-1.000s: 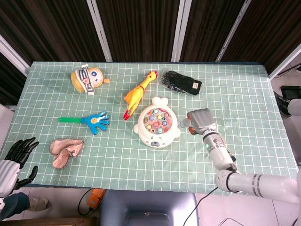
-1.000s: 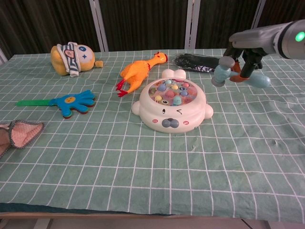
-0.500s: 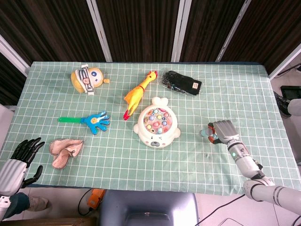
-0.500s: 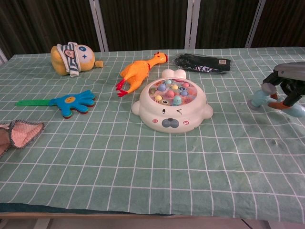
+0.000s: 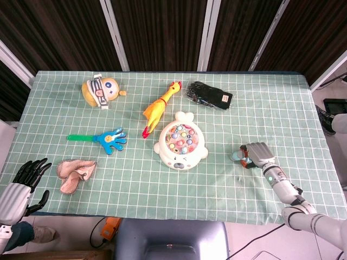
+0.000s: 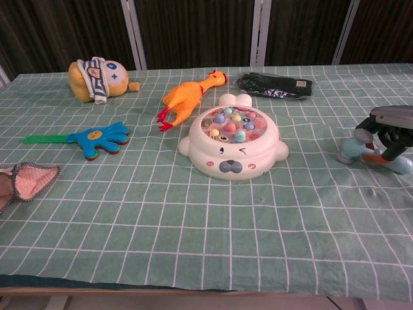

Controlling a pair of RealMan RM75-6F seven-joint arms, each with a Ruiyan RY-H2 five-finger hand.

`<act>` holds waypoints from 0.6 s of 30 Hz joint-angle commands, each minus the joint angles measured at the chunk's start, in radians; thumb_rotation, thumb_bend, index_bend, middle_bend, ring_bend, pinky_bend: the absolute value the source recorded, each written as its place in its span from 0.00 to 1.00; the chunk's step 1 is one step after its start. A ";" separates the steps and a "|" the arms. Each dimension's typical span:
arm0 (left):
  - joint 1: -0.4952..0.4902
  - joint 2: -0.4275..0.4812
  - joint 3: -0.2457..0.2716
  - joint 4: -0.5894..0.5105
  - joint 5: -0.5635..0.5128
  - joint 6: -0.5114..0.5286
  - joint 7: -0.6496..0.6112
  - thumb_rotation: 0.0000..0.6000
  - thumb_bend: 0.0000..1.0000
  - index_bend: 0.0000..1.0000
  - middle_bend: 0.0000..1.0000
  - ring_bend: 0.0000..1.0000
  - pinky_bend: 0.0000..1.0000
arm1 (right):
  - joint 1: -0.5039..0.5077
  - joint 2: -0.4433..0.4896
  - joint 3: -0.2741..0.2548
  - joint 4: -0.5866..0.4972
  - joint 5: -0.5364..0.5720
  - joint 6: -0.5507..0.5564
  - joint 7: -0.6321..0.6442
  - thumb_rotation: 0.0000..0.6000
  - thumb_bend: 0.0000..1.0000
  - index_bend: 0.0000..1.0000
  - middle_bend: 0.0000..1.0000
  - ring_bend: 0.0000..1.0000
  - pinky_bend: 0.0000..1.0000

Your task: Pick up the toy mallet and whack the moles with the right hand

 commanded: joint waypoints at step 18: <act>-0.002 0.003 0.005 0.005 0.008 0.002 -0.014 1.00 0.51 0.00 0.00 0.00 0.00 | -0.012 -0.001 0.048 0.002 0.042 -0.011 -0.074 1.00 0.49 0.76 0.68 0.73 0.69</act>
